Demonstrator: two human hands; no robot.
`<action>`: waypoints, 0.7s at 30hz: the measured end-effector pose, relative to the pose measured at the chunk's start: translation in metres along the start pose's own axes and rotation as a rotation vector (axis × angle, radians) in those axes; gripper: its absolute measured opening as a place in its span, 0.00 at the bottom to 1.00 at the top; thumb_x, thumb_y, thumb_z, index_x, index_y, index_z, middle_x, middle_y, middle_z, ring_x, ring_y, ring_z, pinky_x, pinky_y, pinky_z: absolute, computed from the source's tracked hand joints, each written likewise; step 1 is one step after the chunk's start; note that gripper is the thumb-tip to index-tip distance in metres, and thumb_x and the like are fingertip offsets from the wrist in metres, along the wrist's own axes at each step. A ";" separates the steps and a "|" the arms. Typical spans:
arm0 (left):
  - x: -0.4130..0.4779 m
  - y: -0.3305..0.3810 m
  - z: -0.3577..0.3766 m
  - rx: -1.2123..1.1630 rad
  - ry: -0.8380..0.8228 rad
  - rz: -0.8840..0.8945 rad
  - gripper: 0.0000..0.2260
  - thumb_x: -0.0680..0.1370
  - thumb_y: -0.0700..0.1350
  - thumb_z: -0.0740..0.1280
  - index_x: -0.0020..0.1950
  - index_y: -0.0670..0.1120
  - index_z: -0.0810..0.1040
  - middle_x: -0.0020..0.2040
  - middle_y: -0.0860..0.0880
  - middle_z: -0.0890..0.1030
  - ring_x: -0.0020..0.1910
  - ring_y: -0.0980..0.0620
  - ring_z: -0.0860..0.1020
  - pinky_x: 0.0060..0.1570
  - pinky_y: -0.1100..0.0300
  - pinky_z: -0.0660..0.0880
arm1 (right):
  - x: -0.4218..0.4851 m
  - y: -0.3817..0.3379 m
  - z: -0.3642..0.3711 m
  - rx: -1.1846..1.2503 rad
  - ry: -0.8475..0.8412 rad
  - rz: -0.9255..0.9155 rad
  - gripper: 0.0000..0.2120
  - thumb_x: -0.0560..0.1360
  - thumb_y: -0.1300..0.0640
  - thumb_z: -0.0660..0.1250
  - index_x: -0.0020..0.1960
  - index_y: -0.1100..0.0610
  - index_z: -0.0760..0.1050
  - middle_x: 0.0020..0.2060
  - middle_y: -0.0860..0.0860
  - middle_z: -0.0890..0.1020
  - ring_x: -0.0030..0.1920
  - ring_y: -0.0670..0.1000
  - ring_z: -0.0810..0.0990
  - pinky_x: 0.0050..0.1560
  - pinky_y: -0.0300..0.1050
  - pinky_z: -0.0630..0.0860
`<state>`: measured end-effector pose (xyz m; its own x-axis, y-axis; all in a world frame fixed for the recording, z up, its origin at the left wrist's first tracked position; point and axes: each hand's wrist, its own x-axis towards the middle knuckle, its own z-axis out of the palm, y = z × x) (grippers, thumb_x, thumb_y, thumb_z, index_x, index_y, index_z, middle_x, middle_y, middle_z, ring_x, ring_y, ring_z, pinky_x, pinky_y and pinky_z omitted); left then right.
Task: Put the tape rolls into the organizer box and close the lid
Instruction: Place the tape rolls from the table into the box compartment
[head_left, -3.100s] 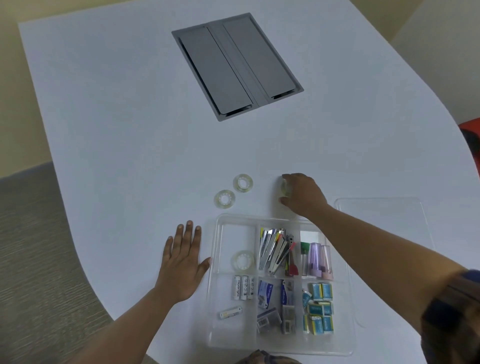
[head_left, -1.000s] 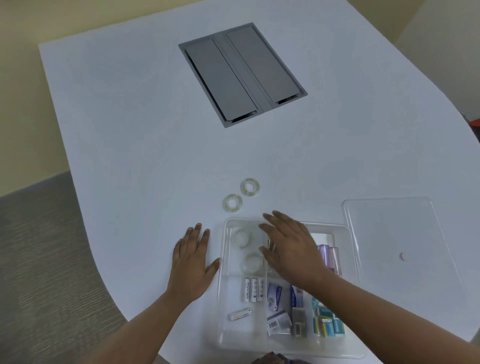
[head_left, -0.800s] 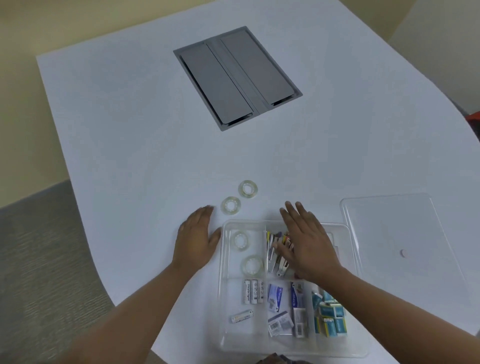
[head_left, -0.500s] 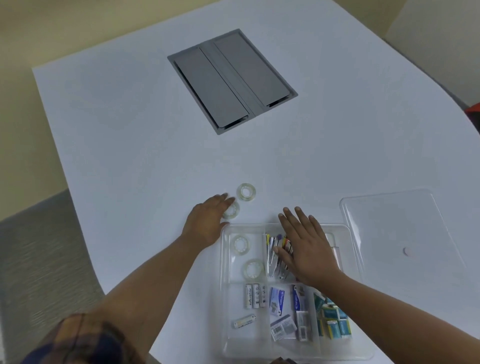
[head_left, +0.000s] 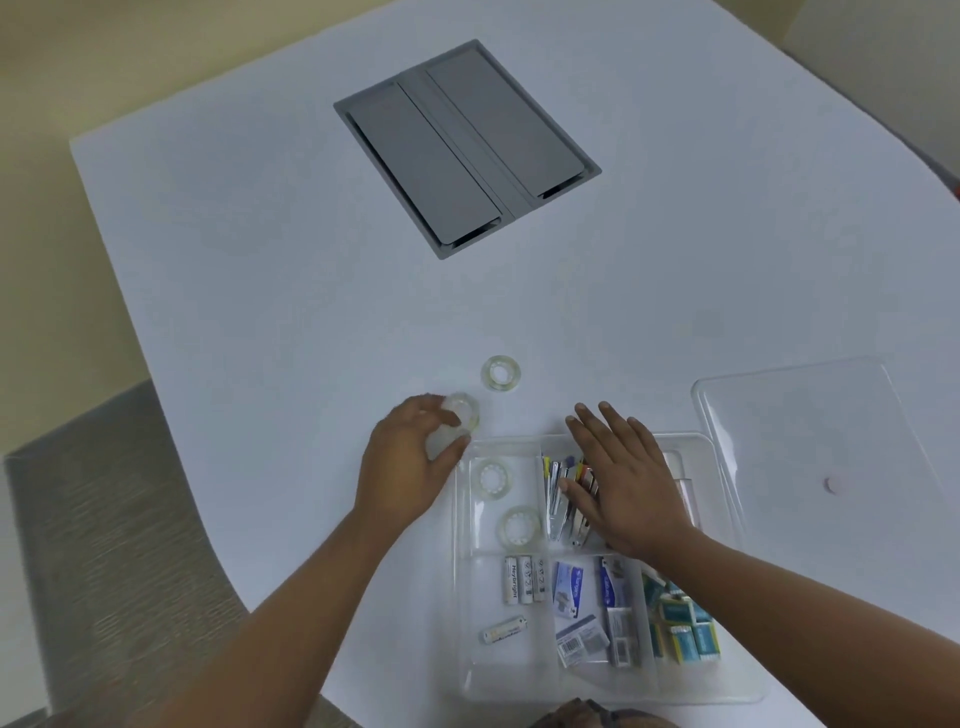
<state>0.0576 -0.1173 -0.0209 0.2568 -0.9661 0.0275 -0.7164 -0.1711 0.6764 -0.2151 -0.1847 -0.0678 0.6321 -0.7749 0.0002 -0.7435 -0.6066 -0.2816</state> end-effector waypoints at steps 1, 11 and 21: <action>-0.009 0.007 0.000 0.003 -0.029 0.029 0.08 0.72 0.48 0.74 0.49 0.48 0.81 0.59 0.47 0.79 0.62 0.49 0.75 0.61 0.55 0.71 | 0.000 0.000 0.000 0.004 0.003 -0.001 0.31 0.79 0.38 0.56 0.76 0.54 0.60 0.76 0.50 0.63 0.77 0.52 0.53 0.75 0.54 0.52; -0.059 0.024 0.037 0.294 -0.350 0.093 0.02 0.75 0.49 0.69 0.45 0.54 0.82 0.77 0.55 0.58 0.74 0.60 0.34 0.72 0.58 0.40 | -0.001 -0.001 -0.003 0.011 -0.017 0.010 0.31 0.79 0.37 0.51 0.76 0.53 0.59 0.76 0.50 0.62 0.77 0.50 0.51 0.75 0.53 0.51; -0.018 0.026 0.023 0.188 -0.153 0.077 0.09 0.73 0.50 0.71 0.51 0.49 0.78 0.69 0.50 0.73 0.75 0.50 0.59 0.68 0.52 0.59 | -0.001 0.000 -0.001 0.047 0.010 0.009 0.30 0.79 0.38 0.54 0.75 0.53 0.60 0.76 0.50 0.63 0.77 0.50 0.52 0.76 0.53 0.51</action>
<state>0.0198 -0.1091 -0.0205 0.1054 -0.9933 -0.0475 -0.8417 -0.1146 0.5277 -0.2156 -0.1840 -0.0669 0.6230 -0.7822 0.0068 -0.7379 -0.5905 -0.3269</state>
